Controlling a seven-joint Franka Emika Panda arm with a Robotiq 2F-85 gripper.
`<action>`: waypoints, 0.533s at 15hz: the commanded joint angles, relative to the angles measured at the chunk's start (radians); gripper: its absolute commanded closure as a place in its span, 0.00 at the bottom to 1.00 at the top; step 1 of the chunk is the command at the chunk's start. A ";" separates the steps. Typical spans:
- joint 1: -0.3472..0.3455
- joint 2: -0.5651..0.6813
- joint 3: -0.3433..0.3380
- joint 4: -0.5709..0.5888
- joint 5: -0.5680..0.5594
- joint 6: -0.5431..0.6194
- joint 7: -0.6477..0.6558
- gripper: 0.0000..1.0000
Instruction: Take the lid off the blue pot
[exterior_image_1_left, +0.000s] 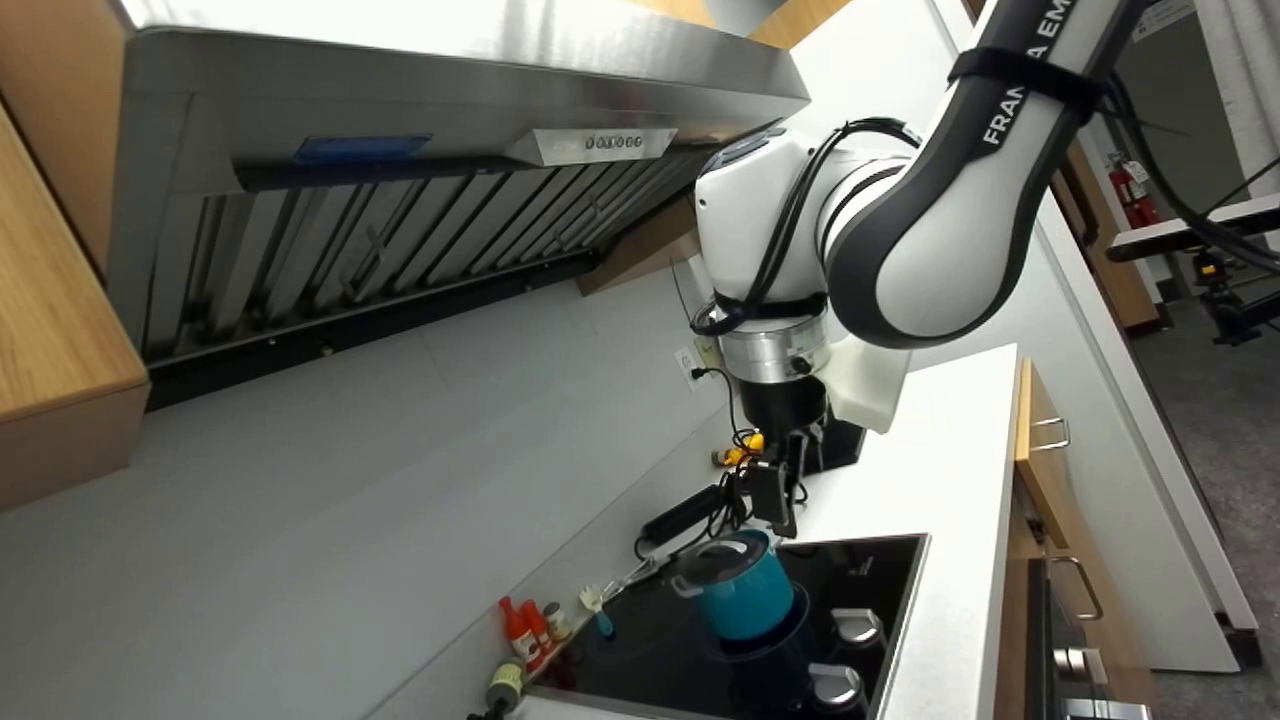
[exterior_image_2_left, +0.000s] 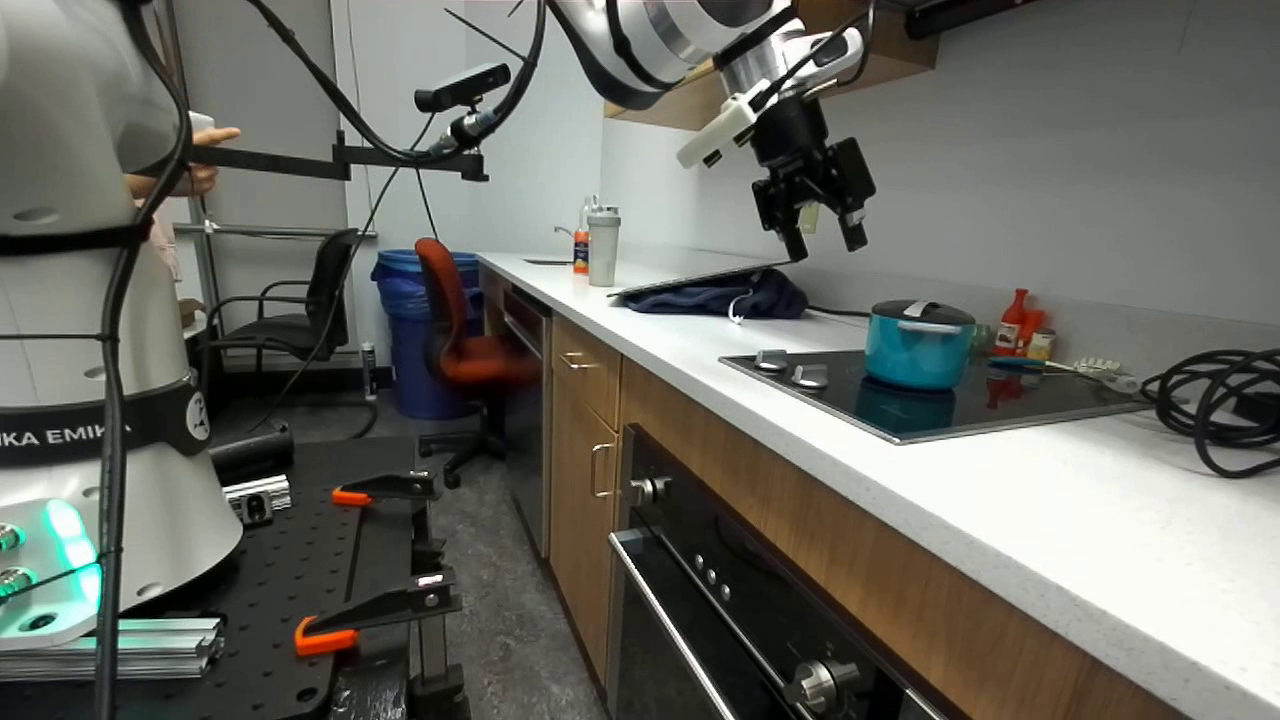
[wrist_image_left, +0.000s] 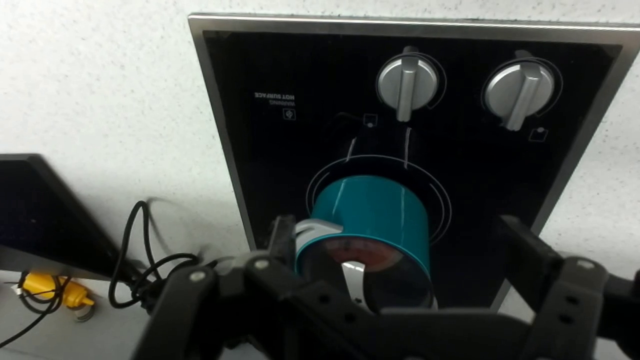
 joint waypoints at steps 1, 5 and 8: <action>0.013 -0.001 -0.014 0.001 0.005 -0.001 -0.006 0.00; 0.013 -0.001 -0.014 0.001 0.005 -0.001 -0.006 0.00; 0.012 0.008 -0.014 0.001 0.011 0.001 -0.018 0.00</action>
